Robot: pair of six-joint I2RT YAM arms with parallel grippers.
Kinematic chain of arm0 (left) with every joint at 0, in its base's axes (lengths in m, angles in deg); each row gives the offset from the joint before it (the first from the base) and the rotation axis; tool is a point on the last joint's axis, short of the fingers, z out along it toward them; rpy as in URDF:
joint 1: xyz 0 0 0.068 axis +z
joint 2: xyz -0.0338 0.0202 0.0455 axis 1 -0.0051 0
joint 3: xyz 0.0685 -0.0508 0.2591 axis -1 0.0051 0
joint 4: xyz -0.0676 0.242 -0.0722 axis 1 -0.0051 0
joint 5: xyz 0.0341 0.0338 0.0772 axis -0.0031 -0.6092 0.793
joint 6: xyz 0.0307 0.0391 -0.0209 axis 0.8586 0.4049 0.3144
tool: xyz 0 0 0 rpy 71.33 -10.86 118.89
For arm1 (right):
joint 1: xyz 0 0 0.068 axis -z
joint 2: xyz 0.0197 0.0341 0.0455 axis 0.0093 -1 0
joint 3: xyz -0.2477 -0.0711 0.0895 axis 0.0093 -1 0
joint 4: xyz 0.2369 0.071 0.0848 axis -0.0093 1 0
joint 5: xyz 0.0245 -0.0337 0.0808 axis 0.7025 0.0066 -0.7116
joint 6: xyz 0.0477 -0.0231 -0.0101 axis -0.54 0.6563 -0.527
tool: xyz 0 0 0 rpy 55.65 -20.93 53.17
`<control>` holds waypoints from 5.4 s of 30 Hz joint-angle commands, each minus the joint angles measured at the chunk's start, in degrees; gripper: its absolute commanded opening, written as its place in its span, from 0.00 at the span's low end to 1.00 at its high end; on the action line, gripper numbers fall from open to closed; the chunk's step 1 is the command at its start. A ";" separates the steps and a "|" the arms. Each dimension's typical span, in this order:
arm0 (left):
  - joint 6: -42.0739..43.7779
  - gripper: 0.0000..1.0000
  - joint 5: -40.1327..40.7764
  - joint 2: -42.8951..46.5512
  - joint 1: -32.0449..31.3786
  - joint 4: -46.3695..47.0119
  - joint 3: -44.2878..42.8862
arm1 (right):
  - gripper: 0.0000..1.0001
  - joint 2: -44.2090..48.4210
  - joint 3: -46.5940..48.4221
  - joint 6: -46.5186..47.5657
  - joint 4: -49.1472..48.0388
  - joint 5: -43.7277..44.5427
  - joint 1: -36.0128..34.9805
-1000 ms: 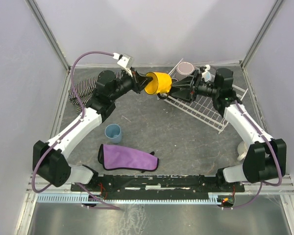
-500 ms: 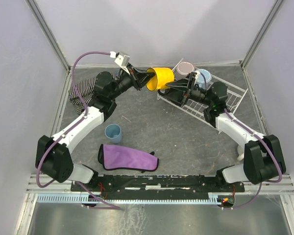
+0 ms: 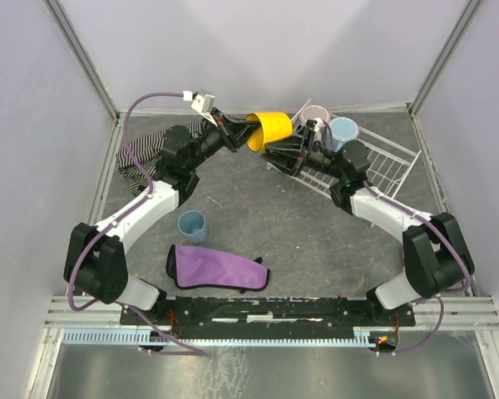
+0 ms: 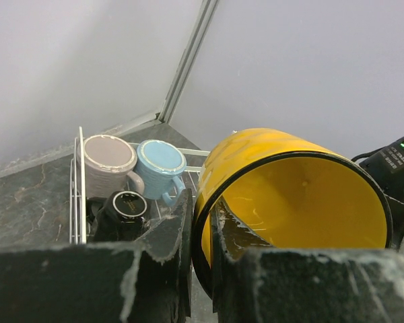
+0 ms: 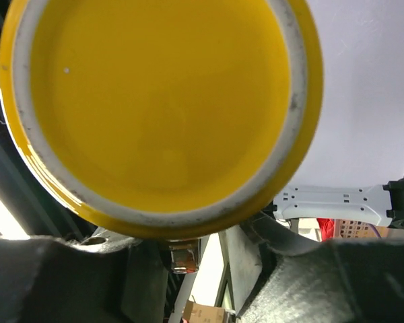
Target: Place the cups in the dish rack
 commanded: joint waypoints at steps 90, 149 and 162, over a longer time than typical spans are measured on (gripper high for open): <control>4.02 0.71 9.24 12.58 4.72 -28.38 6.85 | 0.01 -22.28 41.65 95.02 91.31 63.74 26.33; 2.01 0.76 -1.86 -0.62 0.92 -41.66 -4.14 | 0.84 16.44 22.65 71.56 122.43 72.21 30.80; 5.25 0.74 -4.34 -9.75 -8.67 -44.51 -9.38 | 0.75 37.60 3.53 58.04 122.70 78.49 39.52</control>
